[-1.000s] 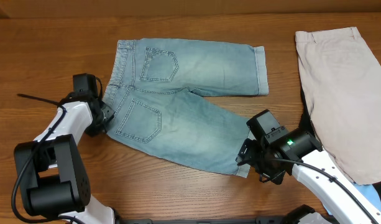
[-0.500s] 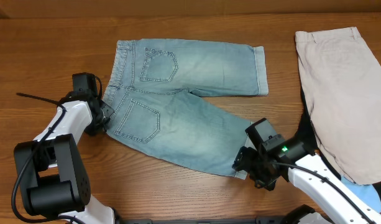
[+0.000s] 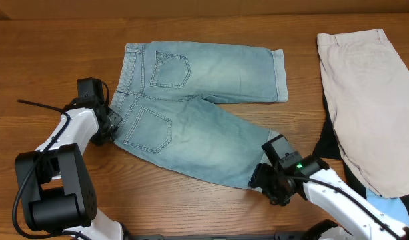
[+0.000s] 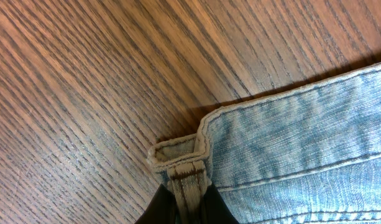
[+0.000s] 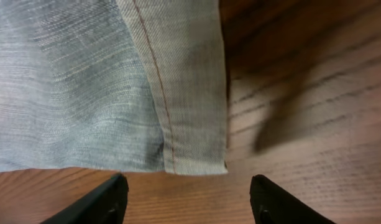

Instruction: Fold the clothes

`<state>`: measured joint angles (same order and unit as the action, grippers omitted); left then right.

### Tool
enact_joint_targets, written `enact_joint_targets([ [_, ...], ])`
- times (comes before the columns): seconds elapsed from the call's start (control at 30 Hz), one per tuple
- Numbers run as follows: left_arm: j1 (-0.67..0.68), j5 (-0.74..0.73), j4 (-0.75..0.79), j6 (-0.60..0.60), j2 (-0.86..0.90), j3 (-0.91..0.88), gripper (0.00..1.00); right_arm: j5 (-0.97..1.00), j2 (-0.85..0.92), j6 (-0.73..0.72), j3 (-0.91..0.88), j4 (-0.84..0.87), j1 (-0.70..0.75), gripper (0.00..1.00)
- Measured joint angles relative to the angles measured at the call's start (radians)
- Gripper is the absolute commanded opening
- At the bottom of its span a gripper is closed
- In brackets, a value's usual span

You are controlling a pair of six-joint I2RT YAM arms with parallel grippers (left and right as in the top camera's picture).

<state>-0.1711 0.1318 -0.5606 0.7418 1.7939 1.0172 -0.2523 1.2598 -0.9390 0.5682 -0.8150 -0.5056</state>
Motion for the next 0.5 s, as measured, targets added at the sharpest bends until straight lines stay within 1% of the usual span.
enact_joint_targets([
  [0.27,0.000,0.000,-0.001,0.000,0.000,0.000,0.04,-0.021,0.092,0.024,0.000,0.042,0.000,0.51],
  [0.5,0.000,-0.001,-0.012,0.000,0.003,0.005,0.04,-0.021,0.093,0.032,0.000,0.050,0.000,0.22],
])
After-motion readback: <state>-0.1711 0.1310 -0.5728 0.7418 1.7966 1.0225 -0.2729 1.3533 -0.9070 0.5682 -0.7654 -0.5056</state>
